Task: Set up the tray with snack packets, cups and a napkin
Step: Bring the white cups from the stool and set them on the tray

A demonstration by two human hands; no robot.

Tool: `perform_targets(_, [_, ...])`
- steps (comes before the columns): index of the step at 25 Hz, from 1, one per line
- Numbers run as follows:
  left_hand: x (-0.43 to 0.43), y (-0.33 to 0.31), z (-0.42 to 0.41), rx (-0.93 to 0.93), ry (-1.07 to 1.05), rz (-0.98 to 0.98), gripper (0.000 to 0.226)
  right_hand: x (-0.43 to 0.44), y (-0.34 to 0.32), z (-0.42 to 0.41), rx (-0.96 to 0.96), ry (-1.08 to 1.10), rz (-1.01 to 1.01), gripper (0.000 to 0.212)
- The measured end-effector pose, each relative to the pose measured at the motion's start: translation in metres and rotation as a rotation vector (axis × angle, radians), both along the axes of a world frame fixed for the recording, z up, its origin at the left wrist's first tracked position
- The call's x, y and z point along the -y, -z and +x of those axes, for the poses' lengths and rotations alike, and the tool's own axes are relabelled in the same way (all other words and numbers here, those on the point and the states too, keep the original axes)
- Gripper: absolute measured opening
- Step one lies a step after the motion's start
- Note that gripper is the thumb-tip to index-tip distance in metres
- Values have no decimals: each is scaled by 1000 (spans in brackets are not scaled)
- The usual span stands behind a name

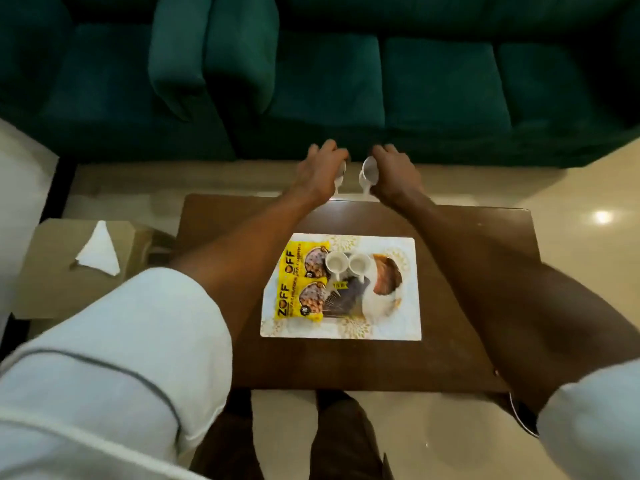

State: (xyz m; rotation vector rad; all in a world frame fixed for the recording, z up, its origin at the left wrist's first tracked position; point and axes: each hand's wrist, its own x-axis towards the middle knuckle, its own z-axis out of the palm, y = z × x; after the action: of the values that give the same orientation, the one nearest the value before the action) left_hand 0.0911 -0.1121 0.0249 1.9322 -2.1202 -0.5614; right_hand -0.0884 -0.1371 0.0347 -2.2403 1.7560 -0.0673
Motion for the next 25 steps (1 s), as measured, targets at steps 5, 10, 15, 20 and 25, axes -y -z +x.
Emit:
perform_targets(5, [-92,67,-88,16,105,229,64,-95,82,-98,-14,-14,182,59])
perform_targets(10, [-149,122,-85,94,221,327,48,-148,138,-84,-11,-67,254,61])
perform_targets(15, [-201,179,-100,177,228,413,63,-217,190,-91,18,-80,384,72])
perform_targets(20, [-194,195,-99,218,203,340,65,-216,209,-82,-26,-41,381,68])
perform_targets(25, [-197,208,-102,268,180,311,60,-214,222,-80,-66,-11,356,66])
